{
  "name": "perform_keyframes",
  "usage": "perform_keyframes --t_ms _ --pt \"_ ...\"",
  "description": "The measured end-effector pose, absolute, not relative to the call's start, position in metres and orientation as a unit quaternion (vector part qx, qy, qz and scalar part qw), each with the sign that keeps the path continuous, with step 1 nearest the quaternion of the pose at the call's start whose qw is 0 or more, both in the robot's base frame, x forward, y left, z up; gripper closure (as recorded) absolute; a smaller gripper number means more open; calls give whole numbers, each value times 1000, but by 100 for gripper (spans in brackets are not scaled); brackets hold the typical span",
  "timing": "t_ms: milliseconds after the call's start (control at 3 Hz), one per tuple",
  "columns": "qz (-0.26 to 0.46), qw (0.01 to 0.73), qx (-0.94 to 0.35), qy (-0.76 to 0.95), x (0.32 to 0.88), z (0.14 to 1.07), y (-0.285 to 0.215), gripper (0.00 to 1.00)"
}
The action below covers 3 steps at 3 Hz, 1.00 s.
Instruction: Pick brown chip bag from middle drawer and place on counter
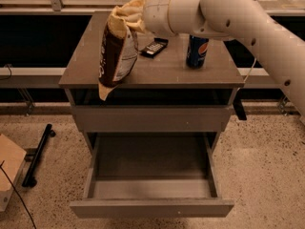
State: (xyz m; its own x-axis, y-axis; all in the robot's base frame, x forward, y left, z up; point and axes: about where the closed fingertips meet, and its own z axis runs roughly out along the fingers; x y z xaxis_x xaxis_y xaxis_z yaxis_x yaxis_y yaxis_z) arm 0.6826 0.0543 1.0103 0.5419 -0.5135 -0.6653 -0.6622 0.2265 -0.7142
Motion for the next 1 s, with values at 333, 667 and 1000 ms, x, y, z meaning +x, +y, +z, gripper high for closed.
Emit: perform_keyframes --t_ms 333,667,1000 --pt "60 623 -608 489 704 1002 65 100" --pt "58 624 -599 499 727 999 74 100" --pt "54 629 -590 503 746 1002 79 100"
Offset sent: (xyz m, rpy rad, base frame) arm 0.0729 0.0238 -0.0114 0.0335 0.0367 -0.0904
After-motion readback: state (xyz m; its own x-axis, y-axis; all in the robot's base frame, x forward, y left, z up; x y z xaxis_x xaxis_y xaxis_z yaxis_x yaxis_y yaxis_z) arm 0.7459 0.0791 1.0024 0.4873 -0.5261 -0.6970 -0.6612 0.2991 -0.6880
